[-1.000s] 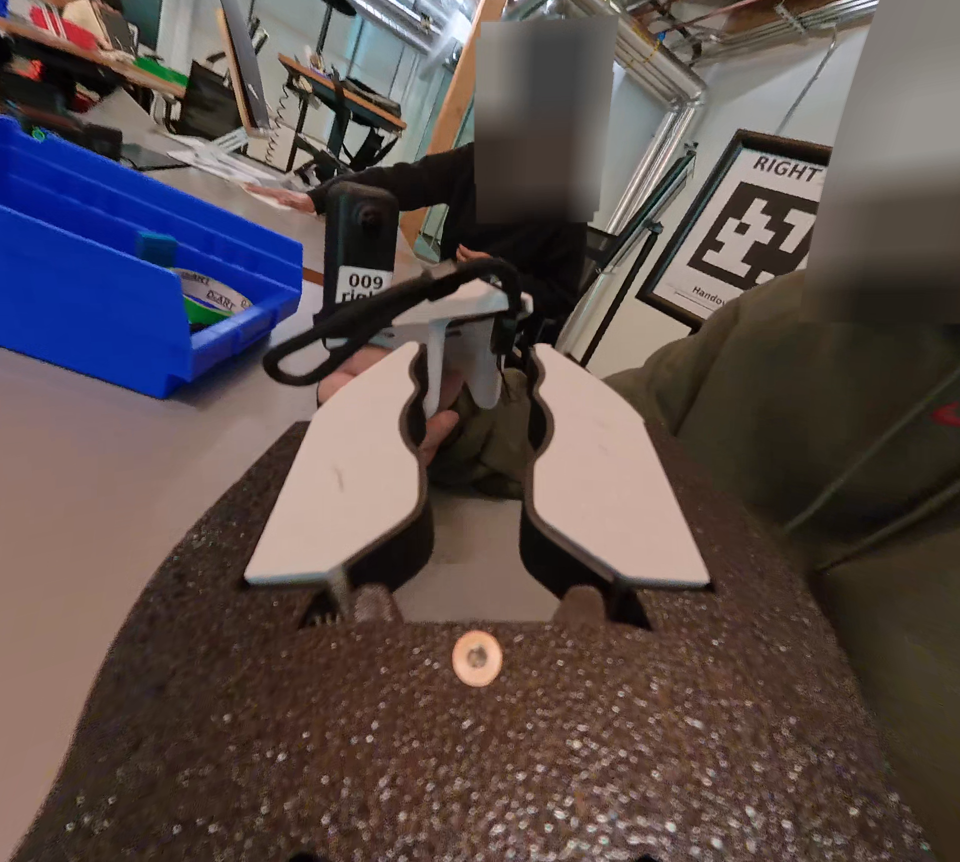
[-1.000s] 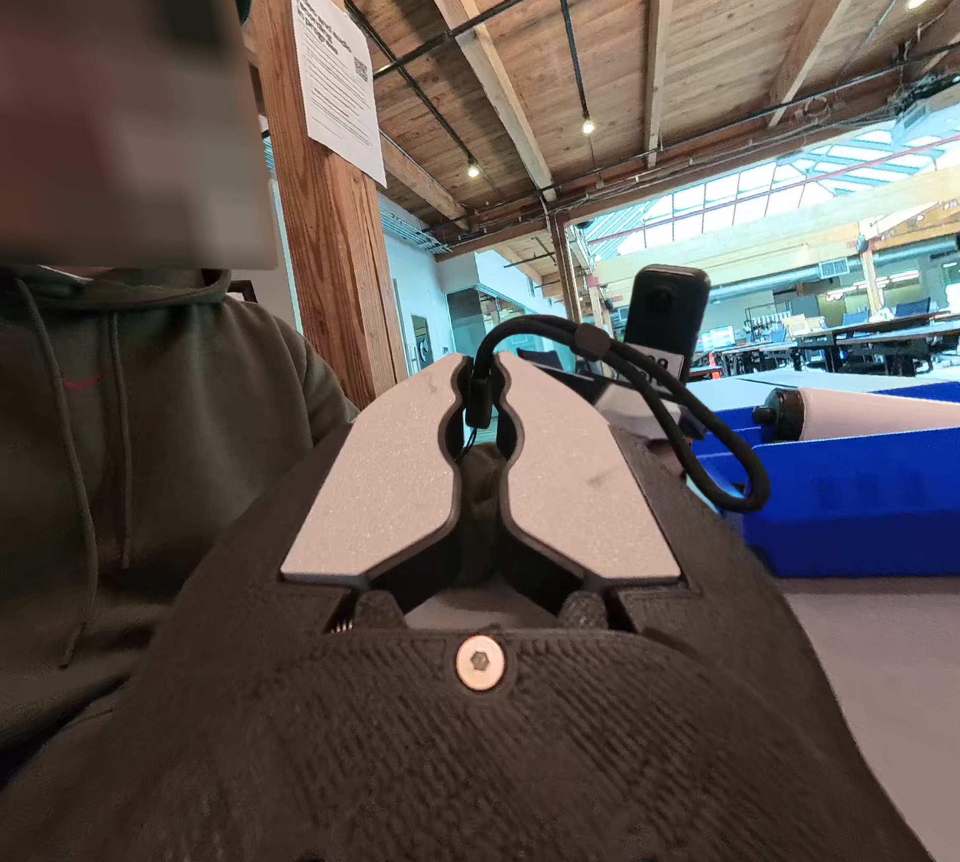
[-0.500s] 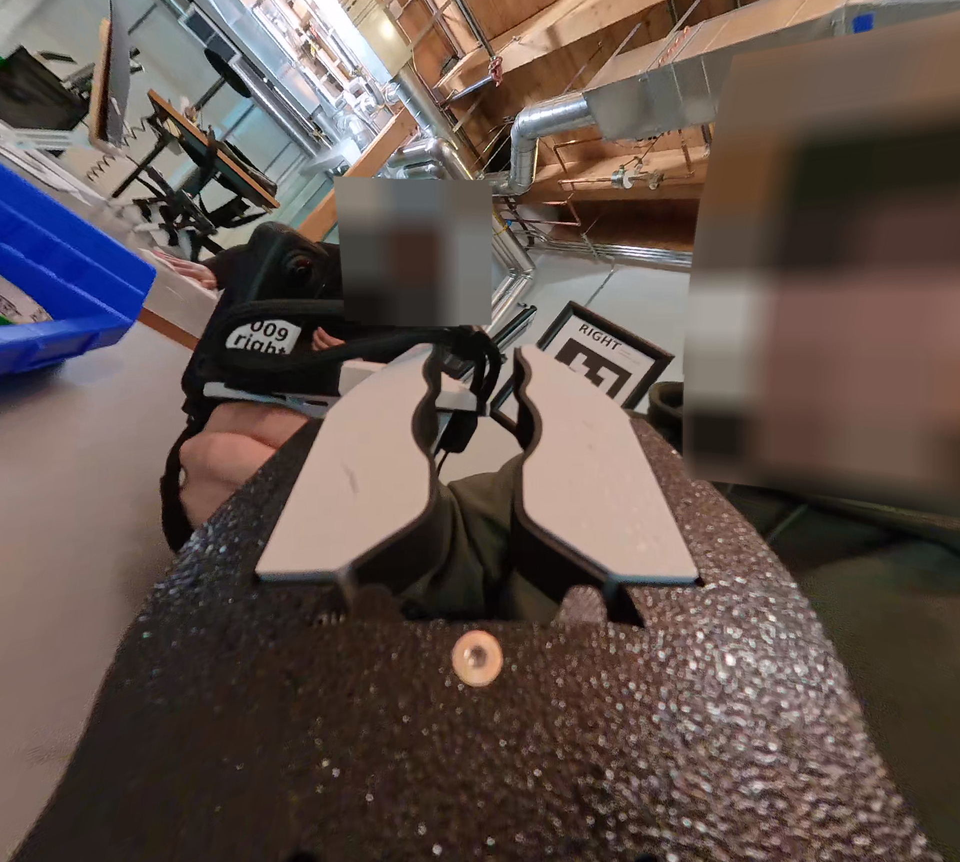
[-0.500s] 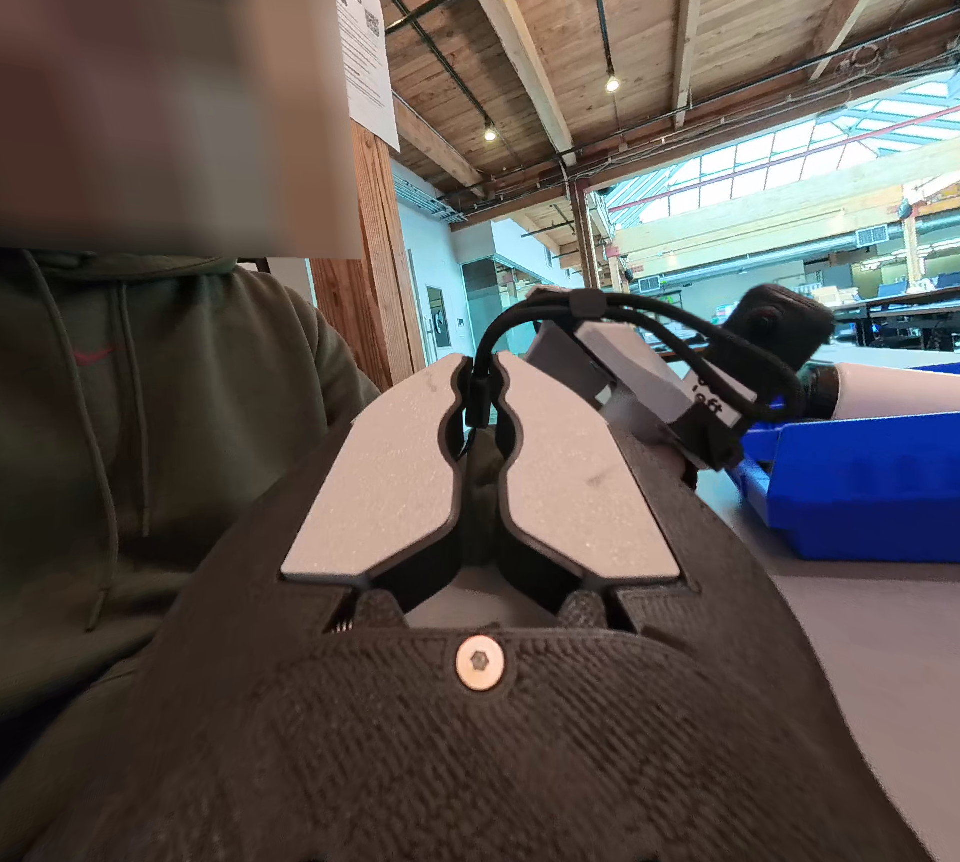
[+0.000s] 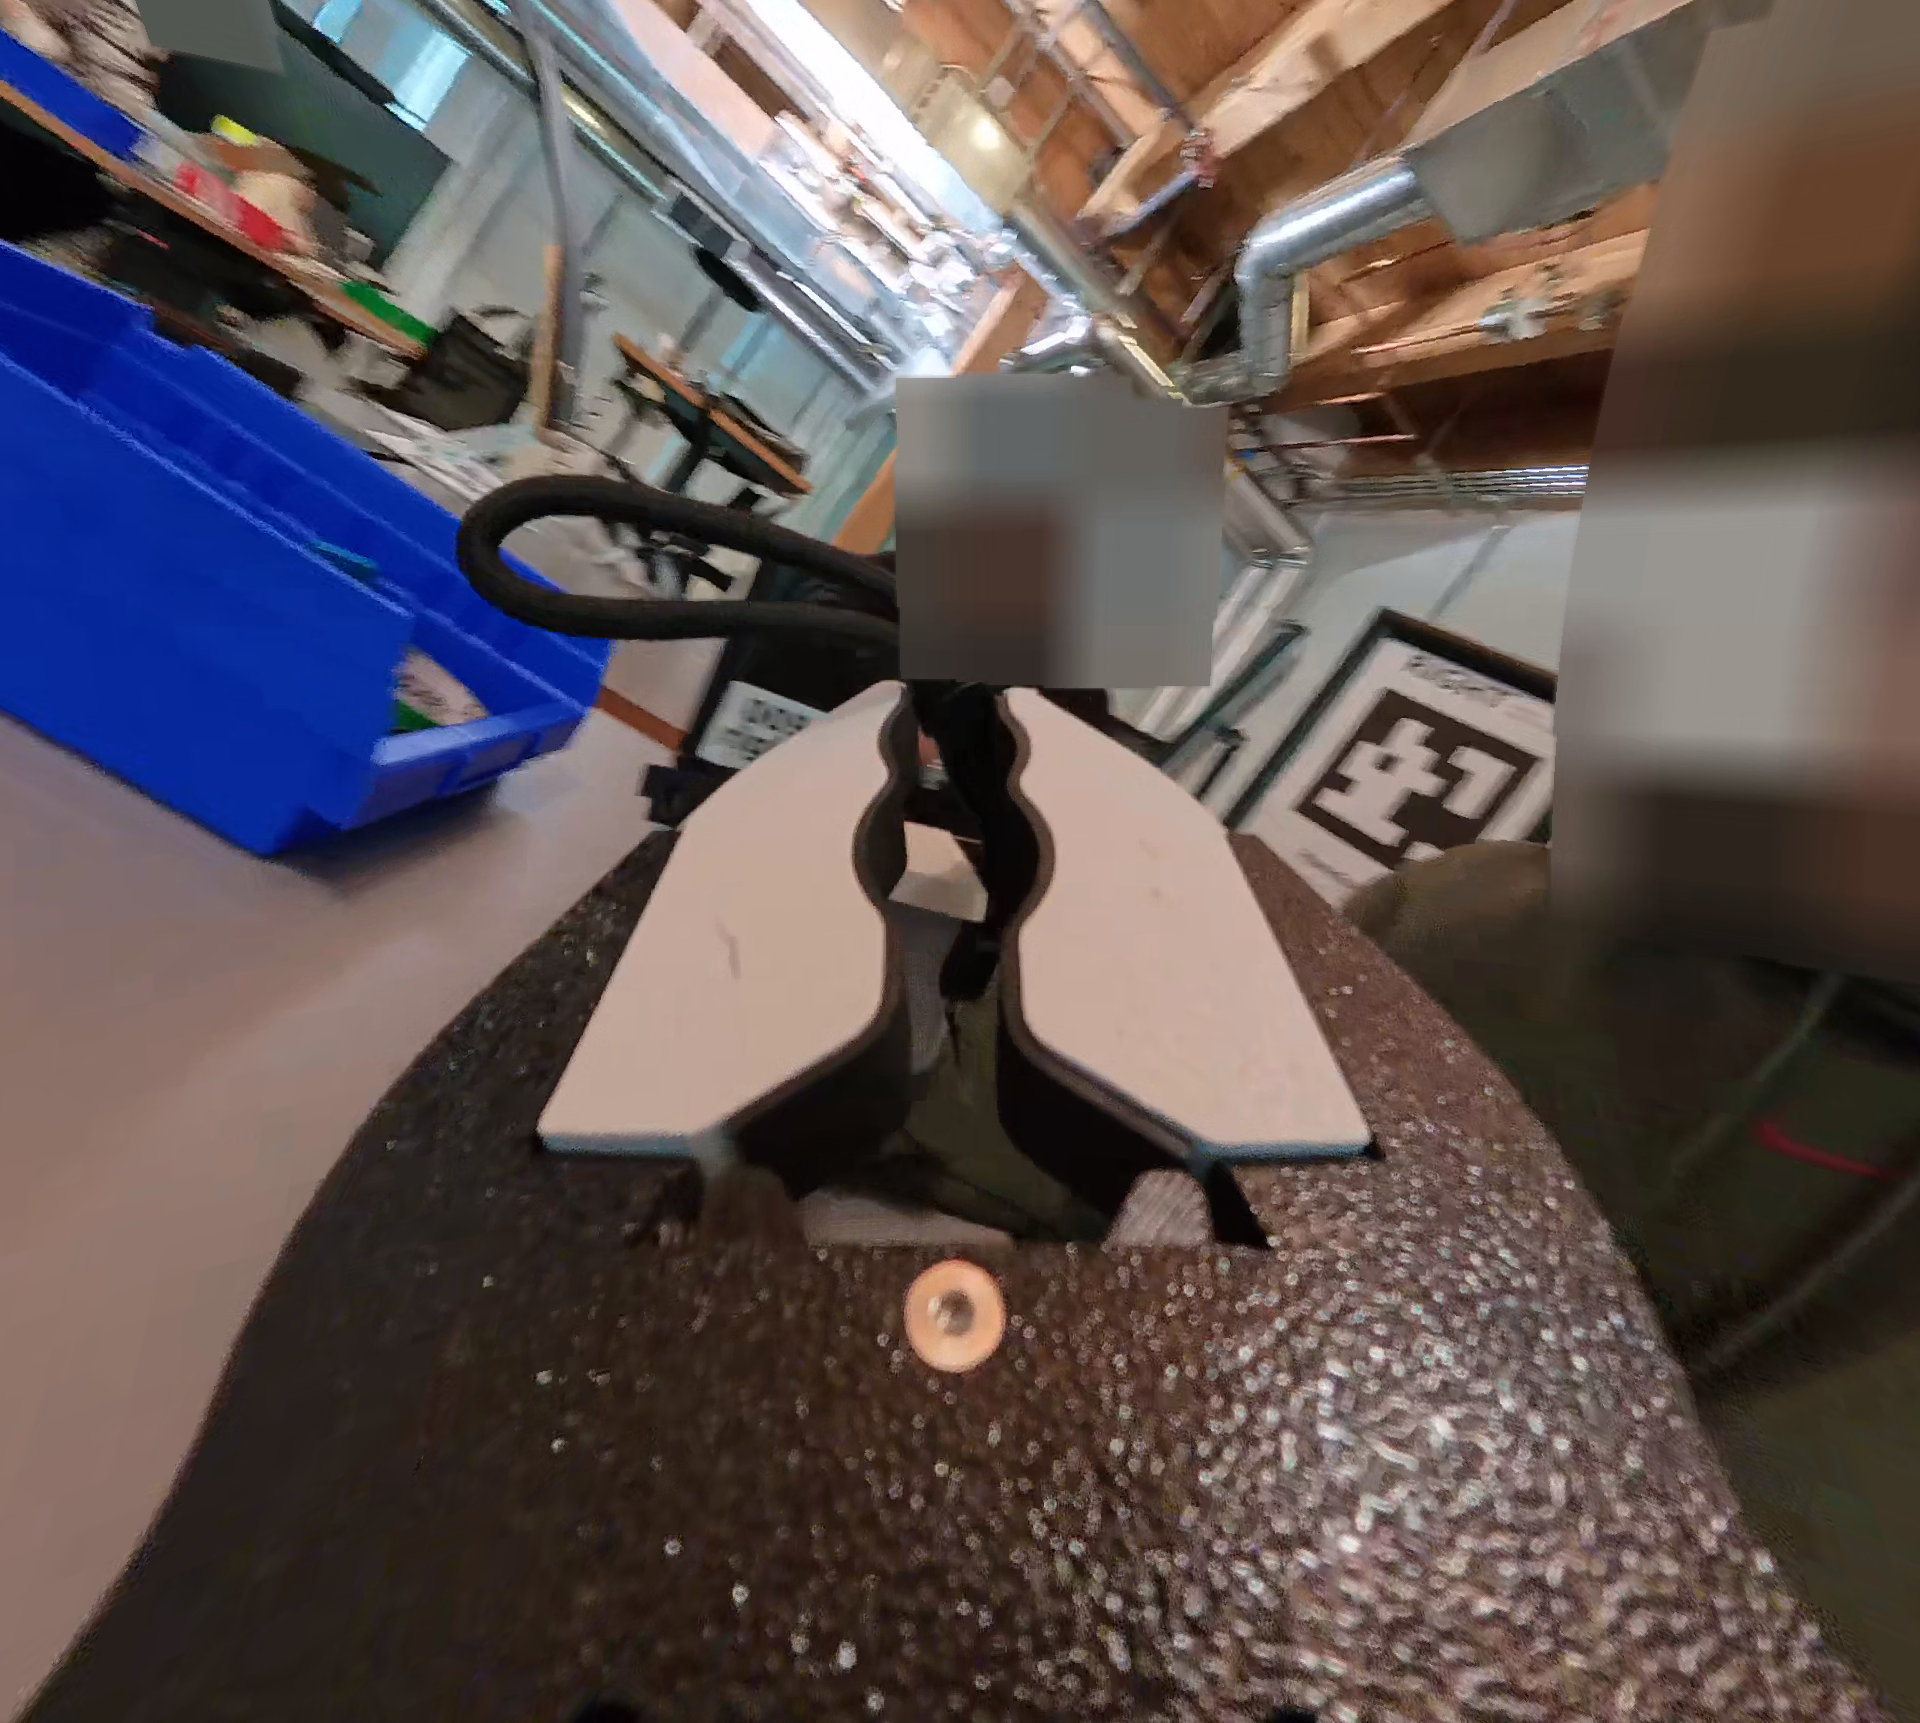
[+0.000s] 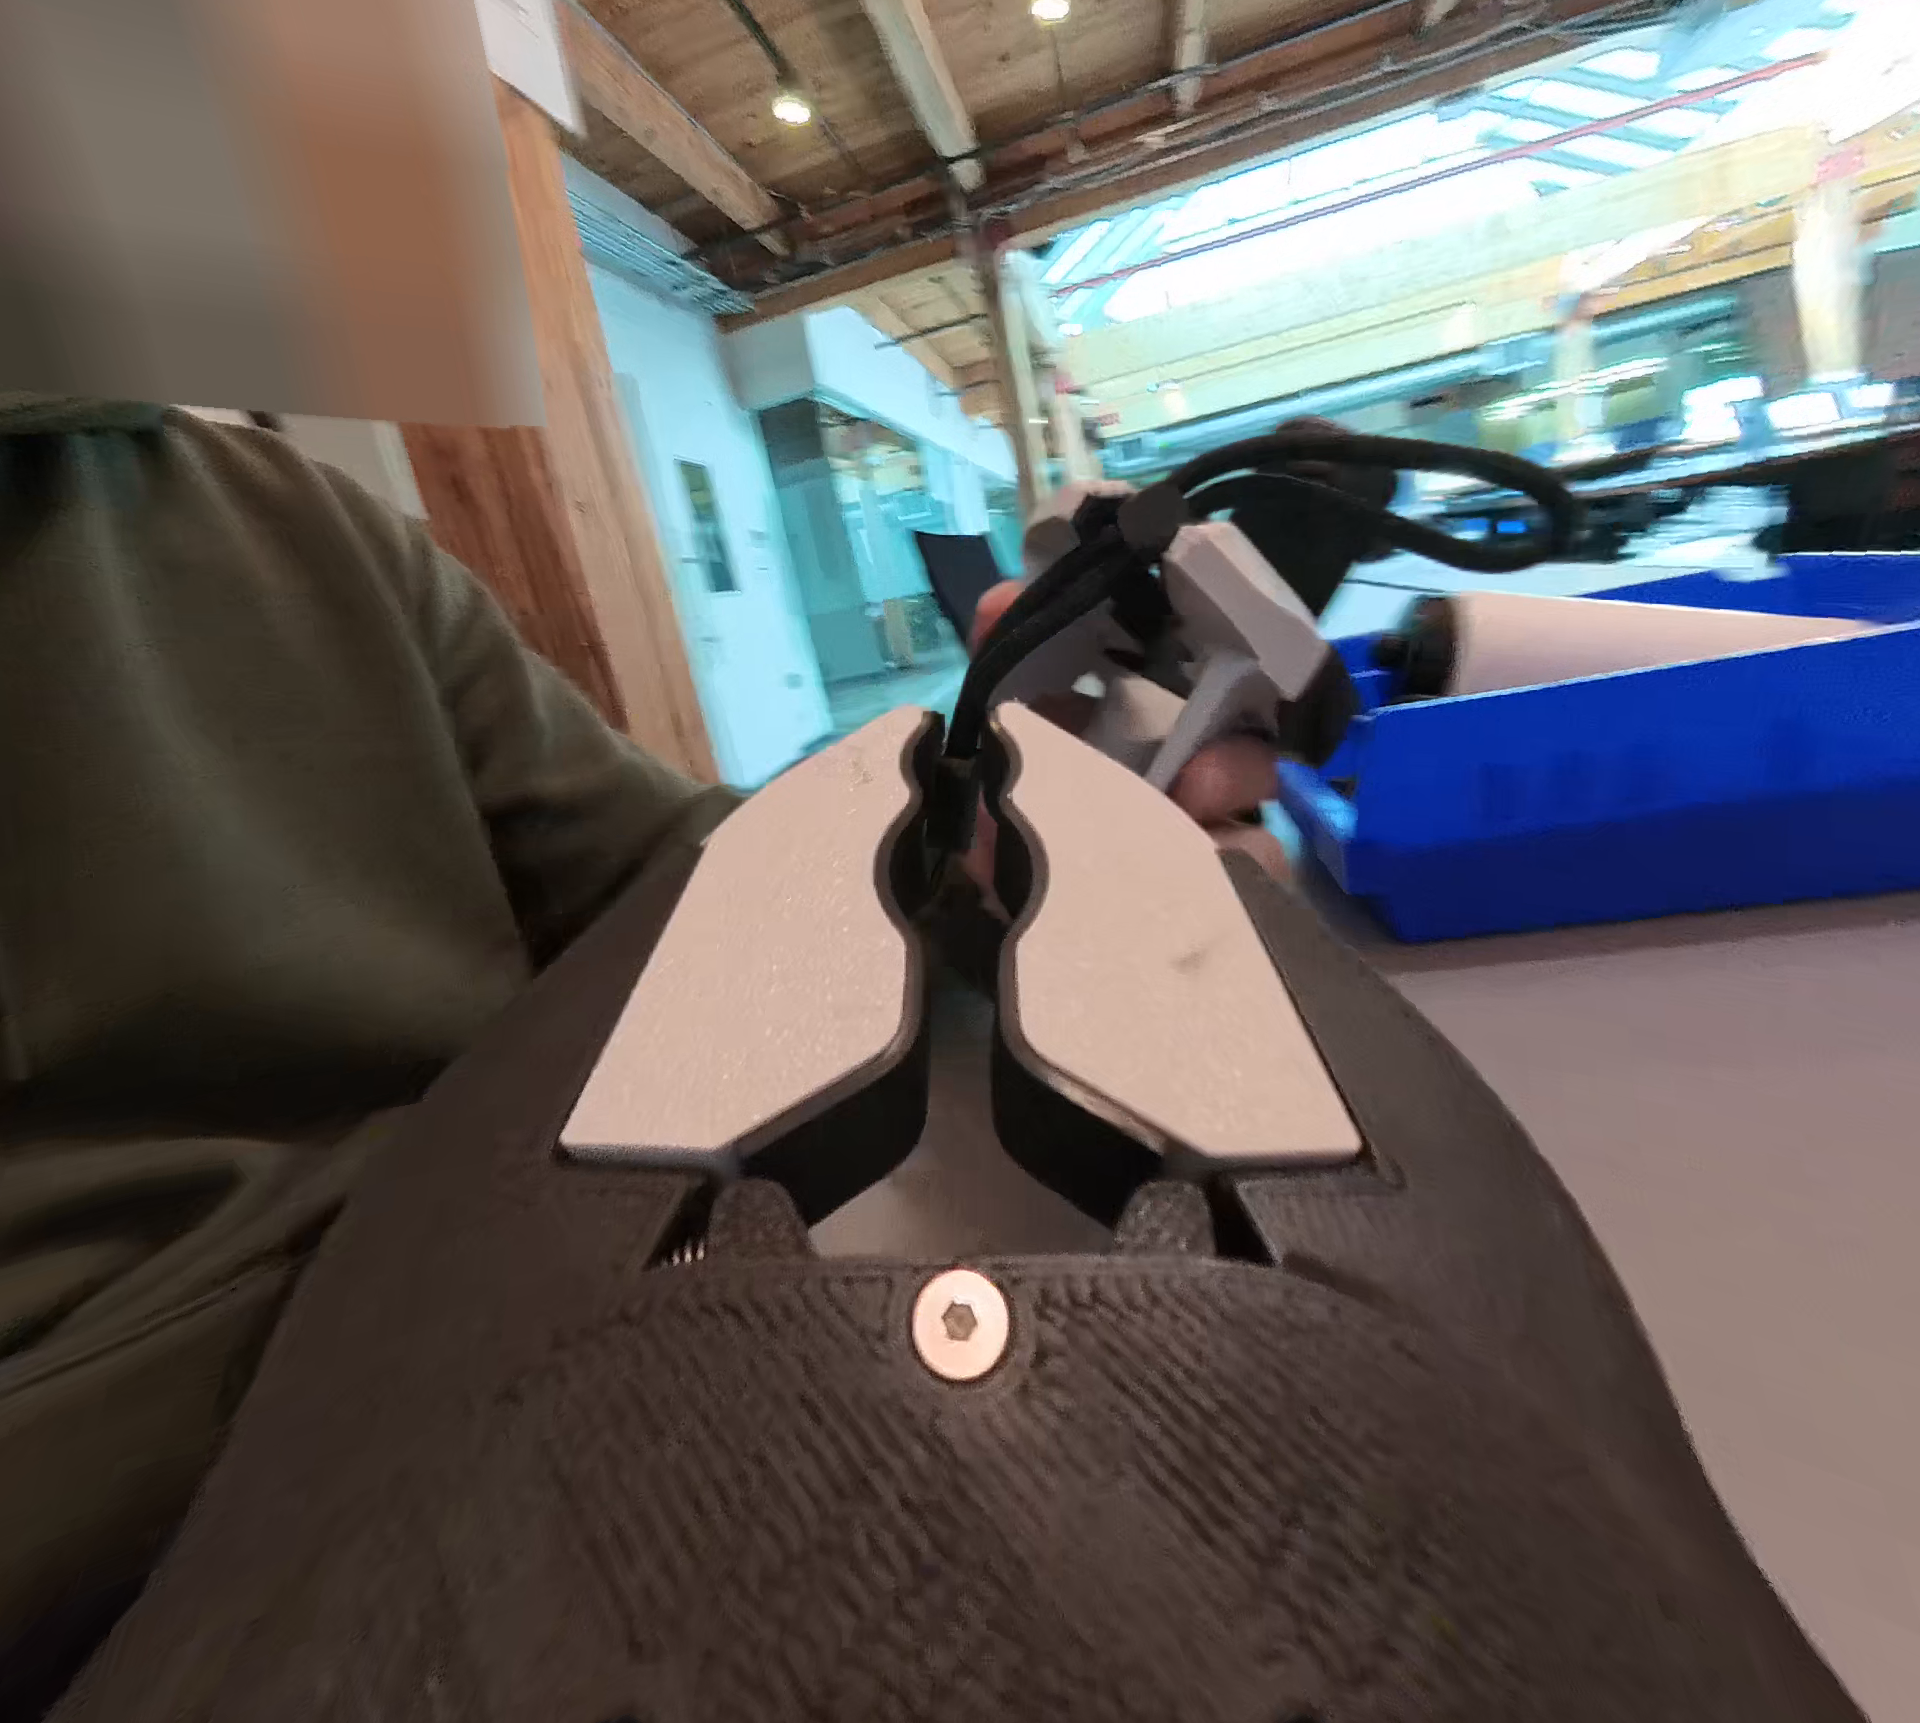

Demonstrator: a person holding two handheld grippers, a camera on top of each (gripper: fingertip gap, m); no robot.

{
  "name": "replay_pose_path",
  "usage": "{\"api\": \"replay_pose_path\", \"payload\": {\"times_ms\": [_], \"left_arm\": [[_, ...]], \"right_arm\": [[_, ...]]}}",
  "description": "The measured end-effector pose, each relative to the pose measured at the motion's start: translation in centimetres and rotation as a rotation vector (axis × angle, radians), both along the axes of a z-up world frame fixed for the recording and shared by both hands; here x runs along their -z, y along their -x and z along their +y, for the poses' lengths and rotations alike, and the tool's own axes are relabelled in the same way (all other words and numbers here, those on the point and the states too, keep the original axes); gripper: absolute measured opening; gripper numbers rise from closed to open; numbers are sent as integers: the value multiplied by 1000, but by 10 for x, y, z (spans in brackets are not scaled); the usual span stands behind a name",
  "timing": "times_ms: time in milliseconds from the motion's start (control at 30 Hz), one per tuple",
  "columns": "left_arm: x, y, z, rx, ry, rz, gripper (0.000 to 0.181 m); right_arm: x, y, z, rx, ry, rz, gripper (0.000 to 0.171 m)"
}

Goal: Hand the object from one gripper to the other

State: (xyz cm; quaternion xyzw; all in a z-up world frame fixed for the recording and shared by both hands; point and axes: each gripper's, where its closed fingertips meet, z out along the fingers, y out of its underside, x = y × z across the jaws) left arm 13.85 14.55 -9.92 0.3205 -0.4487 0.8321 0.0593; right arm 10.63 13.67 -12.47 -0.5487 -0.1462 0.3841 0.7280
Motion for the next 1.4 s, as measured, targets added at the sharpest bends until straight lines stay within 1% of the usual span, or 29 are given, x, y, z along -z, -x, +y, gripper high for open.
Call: {"api": "replay_pose_path", "payload": {"times_ms": [33,100,167,233,367,467,533,700,833,1000,1067,1133,1167,1233,1267,1333,1400], "left_arm": [[2,-6,5,-68,-30,3,12],[11,-19,17,-224,-123,26,13],[18,-29,29,-366,-212,50,13],[21,-36,39,-489,-268,55,13],[23,-40,47,-633,-387,51,12],[19,-40,49,-707,-415,37,12],[17,-40,46,-722,-420,24,12],[17,-40,33,-741,-457,-10,12],[19,-41,28,-731,-460,-10,12],[19,-40,28,-718,-456,-19,13],[17,-39,29,-700,-472,-43,13],[15,-36,27,-665,-491,-77,14],[13,-34,24,-645,-505,-104,20],[15,-34,20,-607,-546,-117,41],[17,-33,16,-573,-567,-121,48],[20,-31,10,-524,-580,-124,53],[22,-31,10,-521,-575,-127,52]], "right_arm": [[3,-7,6,88,4,-28,11],[7,-25,18,335,-11,-136,34],[11,-46,24,584,-28,-293,38],[18,-56,29,722,-5,-432,40],[38,-73,39,890,120,-580,42],[45,-71,44,931,142,-689,37],[49,-66,47,923,162,-717,32],[47,-69,49,965,206,-625,27],[43,-69,46,943,185,-585,14],[43,-70,46,880,217,-524,12],[39,-69,44,815,216,-458,11],[31,-76,39,792,204,-351,11],[24,-82,34,799,183,-291,11],[6,-106,19,878,134,-191,11],[-6,-122,6,941,100,-155,11],[-24,-165,-29,1133,73,-110,11],[-31,-209,-73,1340,104,-92,11]]}}
